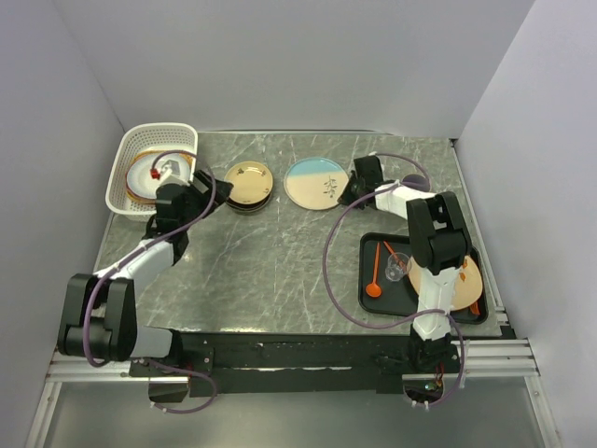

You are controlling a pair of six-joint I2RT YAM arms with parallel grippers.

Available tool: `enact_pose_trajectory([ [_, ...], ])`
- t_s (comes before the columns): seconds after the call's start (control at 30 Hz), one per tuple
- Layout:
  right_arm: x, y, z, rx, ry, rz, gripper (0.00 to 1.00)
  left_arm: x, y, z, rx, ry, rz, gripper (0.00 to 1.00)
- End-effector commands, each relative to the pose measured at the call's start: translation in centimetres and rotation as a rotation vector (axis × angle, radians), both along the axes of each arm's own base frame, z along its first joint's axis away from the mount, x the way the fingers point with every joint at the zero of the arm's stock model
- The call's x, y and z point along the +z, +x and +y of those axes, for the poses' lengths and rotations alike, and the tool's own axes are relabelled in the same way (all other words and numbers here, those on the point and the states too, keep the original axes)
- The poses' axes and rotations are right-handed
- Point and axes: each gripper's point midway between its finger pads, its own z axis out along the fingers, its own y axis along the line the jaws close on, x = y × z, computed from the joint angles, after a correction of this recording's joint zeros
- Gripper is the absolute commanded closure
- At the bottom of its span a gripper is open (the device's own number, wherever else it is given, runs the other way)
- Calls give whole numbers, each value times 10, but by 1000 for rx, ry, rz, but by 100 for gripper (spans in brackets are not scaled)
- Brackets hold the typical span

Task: Place the plates into the plastic bin on the countertop
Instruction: Pick up the plate at the center of the board.

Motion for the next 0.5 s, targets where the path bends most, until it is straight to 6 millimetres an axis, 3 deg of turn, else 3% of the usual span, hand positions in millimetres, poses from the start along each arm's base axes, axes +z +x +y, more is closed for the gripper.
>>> enact_pose_trajectory([
  [0.0, -30, -48, 3, 134, -117, 154, 100, 13, 10, -24, -67, 28, -52, 1],
  [0.27, -27, -81, 7, 231, -241, 201, 100, -9, 9, -44, -110, 27, -3, 1],
  [0.47, -37, -124, 23, 330, -285, 289, 100, -18, 7, -51, -125, 29, 17, 1],
])
